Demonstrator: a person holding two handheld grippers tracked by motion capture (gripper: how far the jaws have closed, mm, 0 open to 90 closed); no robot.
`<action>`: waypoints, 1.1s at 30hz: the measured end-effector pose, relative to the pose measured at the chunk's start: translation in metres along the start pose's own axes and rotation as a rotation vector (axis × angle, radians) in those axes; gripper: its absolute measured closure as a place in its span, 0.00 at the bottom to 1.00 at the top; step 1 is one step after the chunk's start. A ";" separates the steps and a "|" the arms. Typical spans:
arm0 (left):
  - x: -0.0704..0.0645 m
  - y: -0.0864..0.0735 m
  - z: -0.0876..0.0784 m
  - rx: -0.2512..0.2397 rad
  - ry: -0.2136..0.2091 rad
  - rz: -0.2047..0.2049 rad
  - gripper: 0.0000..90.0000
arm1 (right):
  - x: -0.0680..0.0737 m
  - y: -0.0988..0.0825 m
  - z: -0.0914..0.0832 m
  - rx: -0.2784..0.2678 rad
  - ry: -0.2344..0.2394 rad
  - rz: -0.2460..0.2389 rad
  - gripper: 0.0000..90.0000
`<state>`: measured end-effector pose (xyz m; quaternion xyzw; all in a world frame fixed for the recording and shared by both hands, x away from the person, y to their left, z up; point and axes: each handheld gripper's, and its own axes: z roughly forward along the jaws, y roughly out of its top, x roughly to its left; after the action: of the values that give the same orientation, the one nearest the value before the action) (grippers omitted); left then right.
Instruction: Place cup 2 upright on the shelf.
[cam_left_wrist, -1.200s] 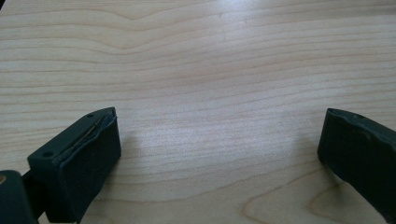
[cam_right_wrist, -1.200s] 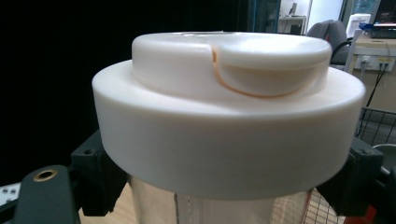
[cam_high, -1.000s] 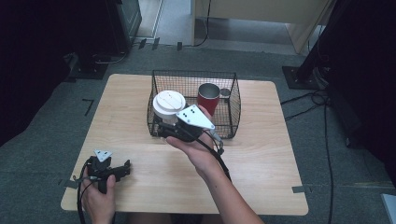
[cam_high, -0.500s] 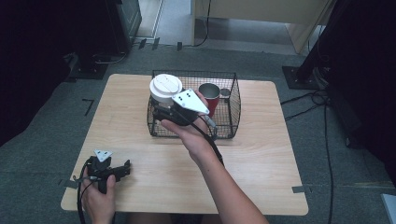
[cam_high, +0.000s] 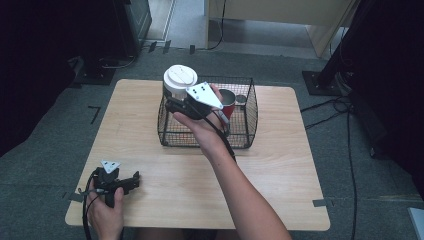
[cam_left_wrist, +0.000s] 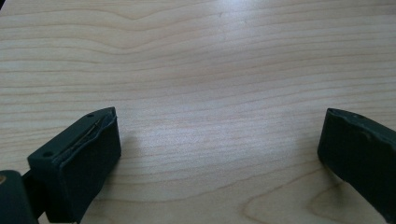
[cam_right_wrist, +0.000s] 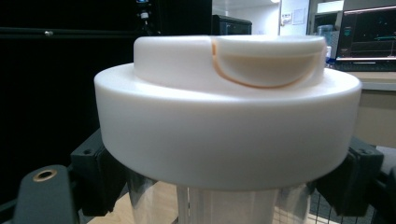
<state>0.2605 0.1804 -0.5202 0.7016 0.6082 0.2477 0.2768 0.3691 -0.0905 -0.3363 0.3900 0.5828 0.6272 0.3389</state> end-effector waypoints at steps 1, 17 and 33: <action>0.000 0.000 0.000 0.000 0.000 0.000 0.00 | -0.002 0.000 0.002 -0.005 -0.001 0.001 0.18; 0.000 0.000 0.000 -0.002 0.001 0.001 0.00 | -0.032 -0.024 0.033 0.029 -0.095 -0.001 0.18; 0.000 0.000 0.000 -0.001 0.001 0.001 0.00 | -0.032 -0.071 0.066 0.099 -0.112 -0.022 0.18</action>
<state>0.2605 0.1805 -0.5202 0.7017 0.6079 0.2482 0.2767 0.4401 -0.0815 -0.4091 0.4345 0.5975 0.5710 0.3581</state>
